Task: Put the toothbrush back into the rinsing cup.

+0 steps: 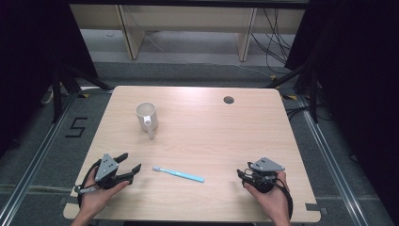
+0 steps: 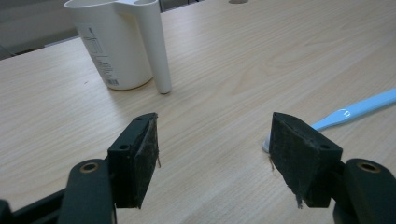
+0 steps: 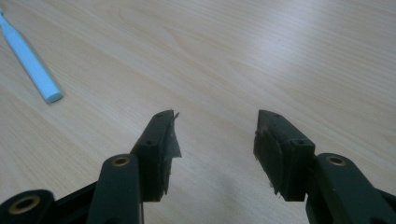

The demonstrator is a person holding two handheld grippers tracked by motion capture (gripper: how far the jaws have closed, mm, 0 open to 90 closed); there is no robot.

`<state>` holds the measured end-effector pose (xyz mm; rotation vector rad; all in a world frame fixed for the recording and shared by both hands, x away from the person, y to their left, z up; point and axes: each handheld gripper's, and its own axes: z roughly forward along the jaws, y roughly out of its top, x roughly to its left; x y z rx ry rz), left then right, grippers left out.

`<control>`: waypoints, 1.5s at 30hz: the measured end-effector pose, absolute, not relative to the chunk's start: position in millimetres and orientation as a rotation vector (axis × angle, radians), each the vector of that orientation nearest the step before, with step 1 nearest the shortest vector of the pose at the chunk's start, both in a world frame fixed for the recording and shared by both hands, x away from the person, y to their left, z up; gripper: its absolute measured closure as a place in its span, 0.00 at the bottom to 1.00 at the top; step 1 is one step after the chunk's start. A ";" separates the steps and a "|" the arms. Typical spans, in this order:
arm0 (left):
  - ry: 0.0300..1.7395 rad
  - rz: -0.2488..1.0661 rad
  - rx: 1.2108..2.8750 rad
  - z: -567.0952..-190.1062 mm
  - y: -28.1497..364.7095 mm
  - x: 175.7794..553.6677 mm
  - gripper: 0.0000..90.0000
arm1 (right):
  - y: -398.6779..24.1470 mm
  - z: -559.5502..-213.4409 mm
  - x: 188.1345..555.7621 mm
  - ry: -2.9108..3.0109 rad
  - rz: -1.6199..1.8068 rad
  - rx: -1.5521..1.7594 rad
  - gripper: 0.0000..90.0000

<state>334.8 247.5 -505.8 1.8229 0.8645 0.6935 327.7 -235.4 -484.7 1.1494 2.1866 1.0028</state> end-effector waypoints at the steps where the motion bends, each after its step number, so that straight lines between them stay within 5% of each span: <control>1: 0.826 0.689 1.837 -504.6 246.5 336.7 0.36 | -235.2 -485.1 328.2 2.200 0.997 1.153 0.54; 19: 0.634 0.545 2.056 -487.6 210.4 355.5 0.40 | -233.2 -490.1 328.6 2.231 0.978 1.205 0.53; 45: 0.062 0.294 2.605 -478.5 142.7 388.9 0.48 | -231.3 -491.4 331.2 2.282 0.990 1.205 0.51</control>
